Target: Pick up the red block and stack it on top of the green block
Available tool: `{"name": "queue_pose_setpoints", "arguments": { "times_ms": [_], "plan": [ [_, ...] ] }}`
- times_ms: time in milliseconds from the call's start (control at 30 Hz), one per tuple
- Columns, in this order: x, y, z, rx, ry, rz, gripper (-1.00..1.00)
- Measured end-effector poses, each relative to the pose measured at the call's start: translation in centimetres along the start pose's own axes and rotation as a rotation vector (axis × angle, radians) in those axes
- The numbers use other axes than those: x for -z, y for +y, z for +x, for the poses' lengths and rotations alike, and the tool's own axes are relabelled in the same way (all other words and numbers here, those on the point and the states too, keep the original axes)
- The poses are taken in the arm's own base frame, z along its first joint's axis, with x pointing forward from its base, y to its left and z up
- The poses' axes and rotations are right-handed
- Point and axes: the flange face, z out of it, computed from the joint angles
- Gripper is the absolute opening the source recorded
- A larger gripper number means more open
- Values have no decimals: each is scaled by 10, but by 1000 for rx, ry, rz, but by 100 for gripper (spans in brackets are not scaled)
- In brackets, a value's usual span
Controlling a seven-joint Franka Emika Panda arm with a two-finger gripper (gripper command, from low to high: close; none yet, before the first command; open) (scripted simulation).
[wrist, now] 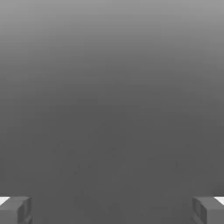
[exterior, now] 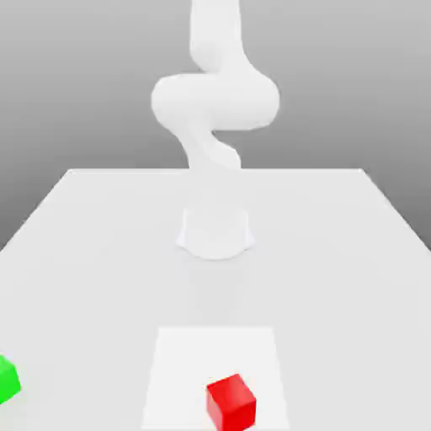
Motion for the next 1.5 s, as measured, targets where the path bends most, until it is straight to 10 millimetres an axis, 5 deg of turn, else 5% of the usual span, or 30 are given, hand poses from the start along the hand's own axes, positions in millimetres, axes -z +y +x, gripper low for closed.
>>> {"name": "queue_pose_setpoints", "arguments": {
  "times_ms": [267,533,733,967,1000,1233,1367,1400,1500],
  "plan": [
    [-157,16,-23,129,-193,-132,0],
    [-294,61,-81,256,-387,-254,0],
    [-377,113,-141,354,-535,-340,0],
    [-450,170,-200,408,-621,-389,0],
    [-459,176,-206,408,-621,-389,-100],
    [-460,177,-208,408,-623,-390,-100],
    [-428,157,-187,408,-623,-389,-100],
    [-421,156,-177,385,-618,-397,-100],
    [-416,201,-116,138,-561,-473,-100]
  ]
}}
